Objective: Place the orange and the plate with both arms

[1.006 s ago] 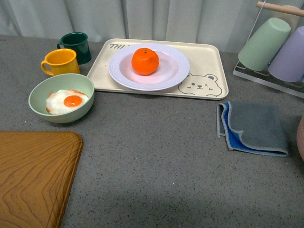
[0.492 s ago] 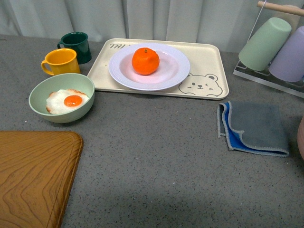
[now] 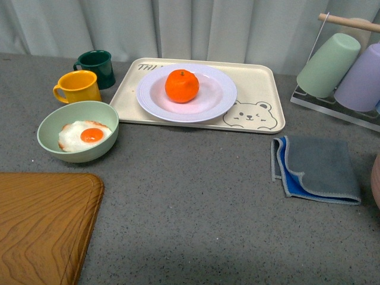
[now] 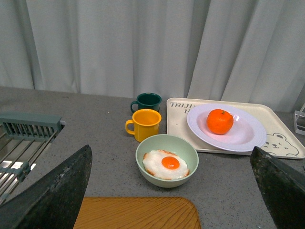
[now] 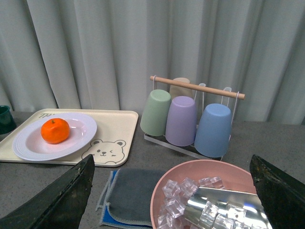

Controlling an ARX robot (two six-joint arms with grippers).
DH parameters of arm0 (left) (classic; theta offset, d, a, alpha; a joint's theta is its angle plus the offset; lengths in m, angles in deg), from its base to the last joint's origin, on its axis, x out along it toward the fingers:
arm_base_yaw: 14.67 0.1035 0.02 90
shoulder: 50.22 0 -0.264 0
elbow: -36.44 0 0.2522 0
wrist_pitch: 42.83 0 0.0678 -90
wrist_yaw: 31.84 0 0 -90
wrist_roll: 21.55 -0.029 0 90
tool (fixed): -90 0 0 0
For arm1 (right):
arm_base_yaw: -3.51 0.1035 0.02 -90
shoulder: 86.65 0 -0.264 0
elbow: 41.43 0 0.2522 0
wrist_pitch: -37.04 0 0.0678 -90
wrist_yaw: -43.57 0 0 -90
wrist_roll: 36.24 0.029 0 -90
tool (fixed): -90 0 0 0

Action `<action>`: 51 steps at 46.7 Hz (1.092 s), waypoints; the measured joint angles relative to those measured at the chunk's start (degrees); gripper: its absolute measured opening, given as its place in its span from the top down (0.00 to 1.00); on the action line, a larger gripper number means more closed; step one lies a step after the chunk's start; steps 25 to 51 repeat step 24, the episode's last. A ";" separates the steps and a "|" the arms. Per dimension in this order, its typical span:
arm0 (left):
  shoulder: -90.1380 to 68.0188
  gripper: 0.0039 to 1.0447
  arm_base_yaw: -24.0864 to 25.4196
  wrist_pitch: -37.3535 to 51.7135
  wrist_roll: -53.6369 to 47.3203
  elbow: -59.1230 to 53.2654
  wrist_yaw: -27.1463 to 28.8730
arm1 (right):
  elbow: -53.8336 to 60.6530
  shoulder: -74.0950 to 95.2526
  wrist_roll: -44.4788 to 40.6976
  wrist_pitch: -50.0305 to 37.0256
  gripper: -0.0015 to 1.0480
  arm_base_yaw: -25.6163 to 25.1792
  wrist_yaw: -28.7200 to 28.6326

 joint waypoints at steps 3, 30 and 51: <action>0.00 0.06 0.00 0.00 0.00 0.00 0.00 | 0.00 0.00 0.00 0.00 0.09 0.00 0.00; 0.00 0.06 0.00 0.00 0.00 0.00 0.00 | 0.00 0.00 -0.02 0.00 0.09 0.00 0.00; 0.00 0.06 0.00 0.00 0.00 0.00 0.00 | 0.00 0.00 -0.02 0.00 0.09 0.00 0.00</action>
